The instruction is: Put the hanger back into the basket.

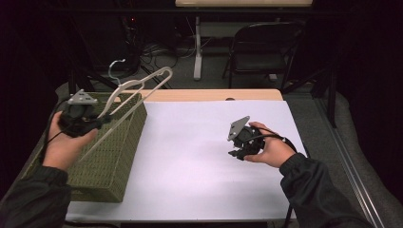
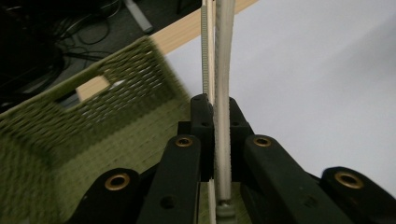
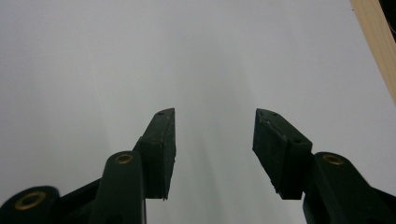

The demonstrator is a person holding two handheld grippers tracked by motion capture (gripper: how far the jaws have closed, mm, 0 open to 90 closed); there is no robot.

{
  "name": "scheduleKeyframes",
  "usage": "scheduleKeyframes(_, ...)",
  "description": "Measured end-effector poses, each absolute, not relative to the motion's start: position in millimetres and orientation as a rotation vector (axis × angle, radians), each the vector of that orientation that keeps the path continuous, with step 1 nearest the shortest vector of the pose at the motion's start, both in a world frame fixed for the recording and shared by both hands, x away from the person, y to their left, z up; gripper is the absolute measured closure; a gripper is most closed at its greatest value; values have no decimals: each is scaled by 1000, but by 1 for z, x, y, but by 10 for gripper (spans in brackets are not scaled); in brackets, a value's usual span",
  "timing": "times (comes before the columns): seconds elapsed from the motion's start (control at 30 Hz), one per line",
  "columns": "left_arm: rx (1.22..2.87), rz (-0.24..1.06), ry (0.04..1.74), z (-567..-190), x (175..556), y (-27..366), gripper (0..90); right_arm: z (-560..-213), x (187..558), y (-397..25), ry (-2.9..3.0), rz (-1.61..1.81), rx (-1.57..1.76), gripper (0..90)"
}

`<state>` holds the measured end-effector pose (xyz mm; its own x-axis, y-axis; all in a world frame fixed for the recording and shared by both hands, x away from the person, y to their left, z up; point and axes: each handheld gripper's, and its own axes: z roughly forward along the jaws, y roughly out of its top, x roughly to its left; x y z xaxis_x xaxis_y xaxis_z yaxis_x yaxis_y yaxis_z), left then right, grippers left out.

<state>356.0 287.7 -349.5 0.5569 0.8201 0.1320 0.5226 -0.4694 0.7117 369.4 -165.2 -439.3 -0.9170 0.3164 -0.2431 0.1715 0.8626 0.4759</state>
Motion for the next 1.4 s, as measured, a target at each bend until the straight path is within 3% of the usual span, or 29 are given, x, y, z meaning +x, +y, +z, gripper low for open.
scheduleKeyframes(0.47, 2162, 651, 1154, -370, 338, 372, 874, -440, 370, -169, 2713, 651, 383, 491)
scheduleKeyframes(0.97, 2207, 634, 1132, -396, 327, 391, 874, -440, 370, -171, 2722, 637, 394, 491)
scheduleKeyframes(1.4, 2223, 653, 1111, -396, 330, 400, 874, -442, 370, -169, 2715, 646, 393, 491)
